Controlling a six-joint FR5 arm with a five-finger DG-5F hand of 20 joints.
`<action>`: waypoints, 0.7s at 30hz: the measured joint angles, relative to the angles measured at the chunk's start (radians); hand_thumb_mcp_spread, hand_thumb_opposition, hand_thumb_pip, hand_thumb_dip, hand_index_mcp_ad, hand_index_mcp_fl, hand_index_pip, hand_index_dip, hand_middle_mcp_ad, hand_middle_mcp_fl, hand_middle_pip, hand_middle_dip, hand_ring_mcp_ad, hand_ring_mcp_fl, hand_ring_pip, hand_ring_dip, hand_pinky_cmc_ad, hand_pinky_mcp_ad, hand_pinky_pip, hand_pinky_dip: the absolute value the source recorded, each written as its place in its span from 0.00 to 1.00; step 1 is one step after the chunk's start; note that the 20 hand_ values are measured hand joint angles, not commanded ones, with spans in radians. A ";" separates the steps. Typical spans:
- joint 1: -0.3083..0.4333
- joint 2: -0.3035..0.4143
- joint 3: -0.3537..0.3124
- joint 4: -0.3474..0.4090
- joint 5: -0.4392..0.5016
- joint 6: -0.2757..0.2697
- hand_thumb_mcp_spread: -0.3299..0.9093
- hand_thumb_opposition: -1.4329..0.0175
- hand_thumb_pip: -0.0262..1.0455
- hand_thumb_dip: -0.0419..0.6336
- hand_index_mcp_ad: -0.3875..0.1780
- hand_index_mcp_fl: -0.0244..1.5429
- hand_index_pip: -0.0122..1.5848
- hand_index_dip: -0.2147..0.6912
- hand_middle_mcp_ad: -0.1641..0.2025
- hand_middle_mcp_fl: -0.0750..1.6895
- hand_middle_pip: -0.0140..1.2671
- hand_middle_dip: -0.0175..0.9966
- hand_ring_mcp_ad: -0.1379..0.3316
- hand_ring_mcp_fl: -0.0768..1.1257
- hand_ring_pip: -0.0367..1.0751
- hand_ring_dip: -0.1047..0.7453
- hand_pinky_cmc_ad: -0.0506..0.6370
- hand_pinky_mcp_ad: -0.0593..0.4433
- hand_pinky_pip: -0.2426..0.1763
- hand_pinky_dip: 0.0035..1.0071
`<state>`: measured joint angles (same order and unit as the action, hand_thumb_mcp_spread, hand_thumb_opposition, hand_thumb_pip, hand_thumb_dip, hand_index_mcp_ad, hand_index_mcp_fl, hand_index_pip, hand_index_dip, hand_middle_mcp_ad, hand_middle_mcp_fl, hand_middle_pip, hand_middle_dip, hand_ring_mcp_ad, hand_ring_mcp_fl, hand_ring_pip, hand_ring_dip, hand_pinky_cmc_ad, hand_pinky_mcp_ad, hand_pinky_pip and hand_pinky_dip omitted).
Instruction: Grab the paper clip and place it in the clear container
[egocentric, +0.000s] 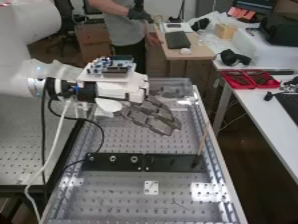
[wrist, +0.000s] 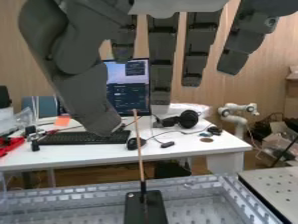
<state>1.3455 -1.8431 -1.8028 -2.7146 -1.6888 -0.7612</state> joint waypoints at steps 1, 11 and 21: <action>-0.006 -0.007 0.003 0.004 -0.005 0.007 0.64 0.44 0.70 0.49 0.44 0.16 0.08 0.04 0.64 0.30 0.23 0.54 0.54 0.30 0.13 0.45 0.52 0.65 0.63 0.21; -0.043 -0.055 0.032 0.016 -0.049 0.041 0.64 0.43 0.70 0.51 0.45 0.27 0.31 0.12 0.64 0.28 0.23 0.55 0.53 0.32 0.12 0.48 0.52 0.64 0.72 0.19; -0.072 -0.099 0.061 0.016 -0.083 0.053 0.64 0.42 0.70 0.51 0.45 0.24 0.48 0.15 0.64 0.28 0.25 0.55 0.53 0.36 0.14 0.51 0.52 0.64 0.79 0.19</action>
<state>1.2738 -1.9423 -1.7417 -2.6987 -1.7721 -0.7084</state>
